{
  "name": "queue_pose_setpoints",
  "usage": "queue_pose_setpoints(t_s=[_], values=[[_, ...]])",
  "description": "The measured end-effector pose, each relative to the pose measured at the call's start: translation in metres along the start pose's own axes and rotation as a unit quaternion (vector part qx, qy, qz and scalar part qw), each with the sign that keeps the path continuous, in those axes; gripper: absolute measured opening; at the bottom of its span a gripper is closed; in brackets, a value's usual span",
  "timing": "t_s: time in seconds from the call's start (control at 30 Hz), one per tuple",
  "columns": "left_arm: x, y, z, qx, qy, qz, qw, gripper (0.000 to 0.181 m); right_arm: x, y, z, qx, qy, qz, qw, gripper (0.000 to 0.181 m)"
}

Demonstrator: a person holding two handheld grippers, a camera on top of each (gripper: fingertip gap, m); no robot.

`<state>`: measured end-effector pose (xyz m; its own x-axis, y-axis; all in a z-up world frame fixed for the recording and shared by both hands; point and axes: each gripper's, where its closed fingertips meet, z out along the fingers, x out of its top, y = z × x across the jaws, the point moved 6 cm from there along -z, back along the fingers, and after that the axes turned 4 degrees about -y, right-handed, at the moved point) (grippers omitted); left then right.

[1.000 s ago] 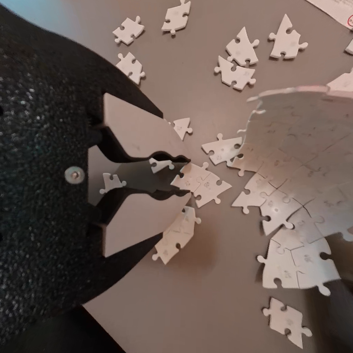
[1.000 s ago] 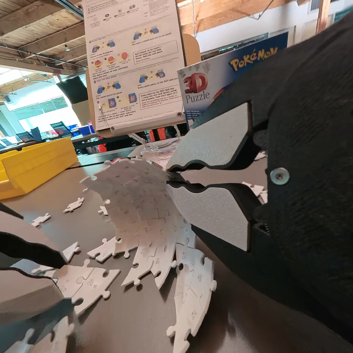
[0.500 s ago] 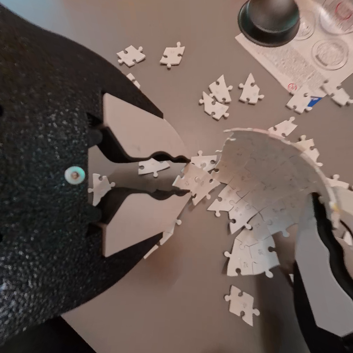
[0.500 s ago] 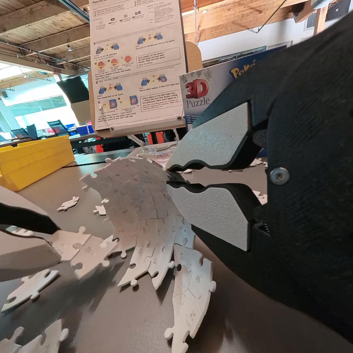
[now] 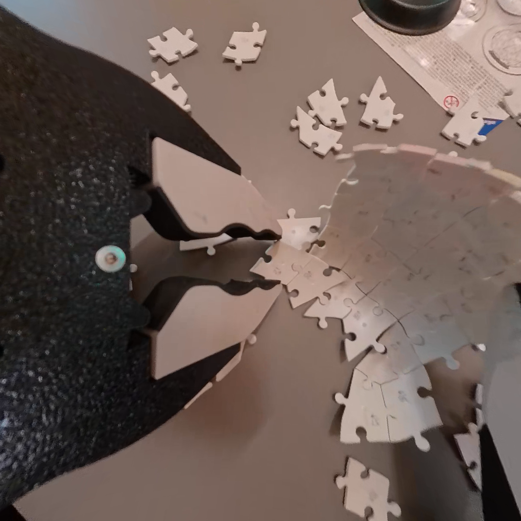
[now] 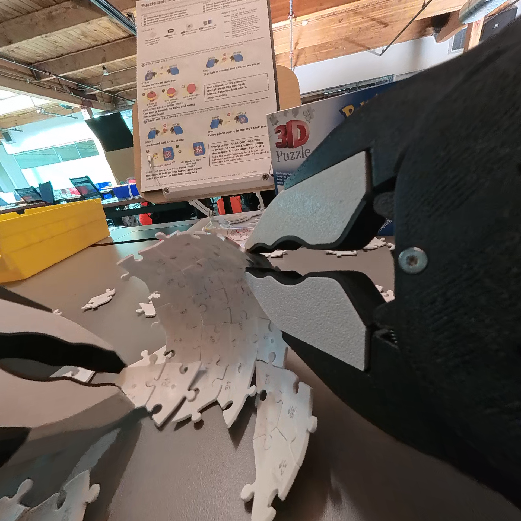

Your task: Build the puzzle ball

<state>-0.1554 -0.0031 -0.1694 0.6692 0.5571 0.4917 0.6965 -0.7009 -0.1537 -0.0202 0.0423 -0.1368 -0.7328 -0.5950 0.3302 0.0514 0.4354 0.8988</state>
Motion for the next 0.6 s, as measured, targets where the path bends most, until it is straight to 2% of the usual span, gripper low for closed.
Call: queue_pose_setpoints(t_s=[0.4,0.53,0.6], values=[[-0.003,0.008,0.004,-0.004,-0.031,-0.131,0.991,0.027,-0.001,0.0,0.0,0.001,-0.006,-0.006,1.0,0.009],[-0.002,0.01,0.004,0.001,-0.039,-0.147,0.988,0.029,-0.001,0.0,-0.001,0.002,-0.006,-0.007,1.0,0.009],[-0.002,0.011,0.003,0.003,-0.044,-0.143,0.989,0.036,-0.001,0.0,-0.001,0.002,-0.006,-0.007,1.0,0.009]])
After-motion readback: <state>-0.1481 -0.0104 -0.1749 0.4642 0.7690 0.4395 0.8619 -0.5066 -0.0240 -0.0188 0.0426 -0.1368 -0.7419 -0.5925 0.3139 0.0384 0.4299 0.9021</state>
